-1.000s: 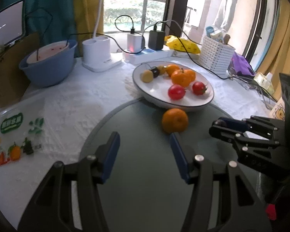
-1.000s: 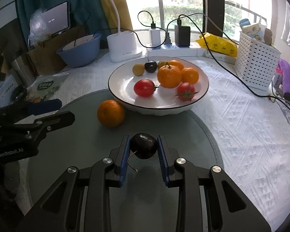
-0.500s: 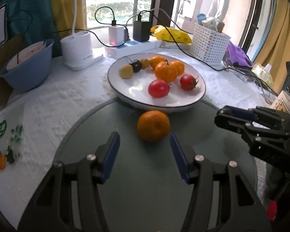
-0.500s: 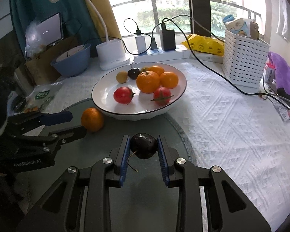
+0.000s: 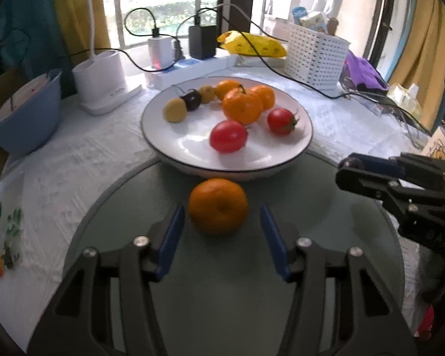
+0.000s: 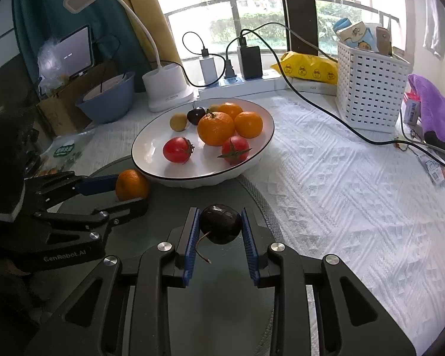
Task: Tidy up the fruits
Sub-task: 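Grasp the last orange on the mat with the left tool while the right tool holds the plum, then carry the orange to the plate with the left tool while the right tool carries the plum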
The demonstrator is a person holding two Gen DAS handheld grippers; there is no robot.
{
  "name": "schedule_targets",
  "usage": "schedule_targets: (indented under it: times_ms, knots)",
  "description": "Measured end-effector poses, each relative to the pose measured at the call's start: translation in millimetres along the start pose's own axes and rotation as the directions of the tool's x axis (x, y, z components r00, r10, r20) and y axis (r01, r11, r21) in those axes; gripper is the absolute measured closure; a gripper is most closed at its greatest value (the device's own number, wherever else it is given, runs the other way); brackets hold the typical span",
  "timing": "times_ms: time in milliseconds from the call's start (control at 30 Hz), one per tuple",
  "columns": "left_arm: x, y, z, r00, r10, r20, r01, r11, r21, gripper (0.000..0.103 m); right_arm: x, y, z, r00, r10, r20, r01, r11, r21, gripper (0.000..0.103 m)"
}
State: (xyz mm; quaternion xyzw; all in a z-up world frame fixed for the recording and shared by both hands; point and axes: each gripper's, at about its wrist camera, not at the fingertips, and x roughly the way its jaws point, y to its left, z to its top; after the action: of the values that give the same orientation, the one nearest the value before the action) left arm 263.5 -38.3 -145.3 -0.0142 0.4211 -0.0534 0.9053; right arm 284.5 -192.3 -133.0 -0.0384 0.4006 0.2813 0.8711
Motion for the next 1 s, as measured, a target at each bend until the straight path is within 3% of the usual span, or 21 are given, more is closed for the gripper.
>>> schedule_targets:
  times_ms: [200, 1000]
  knots:
    - [-0.8, 2.5, 0.1, 1.0, -0.022, 0.008, 0.022, 1.0, -0.021, 0.063, -2.2, 1.8, 0.2, 1.0, 0.004, 0.008, -0.003, 1.0, -0.005, 0.073]
    - [-43.1, 11.5, 4.3, 0.995, -0.043, 0.087, 0.047, 0.998, -0.042, 0.063, -23.3, 18.3, 6.7, 0.999, 0.002, 0.051, 0.0, 0.999, -0.038, 0.073]
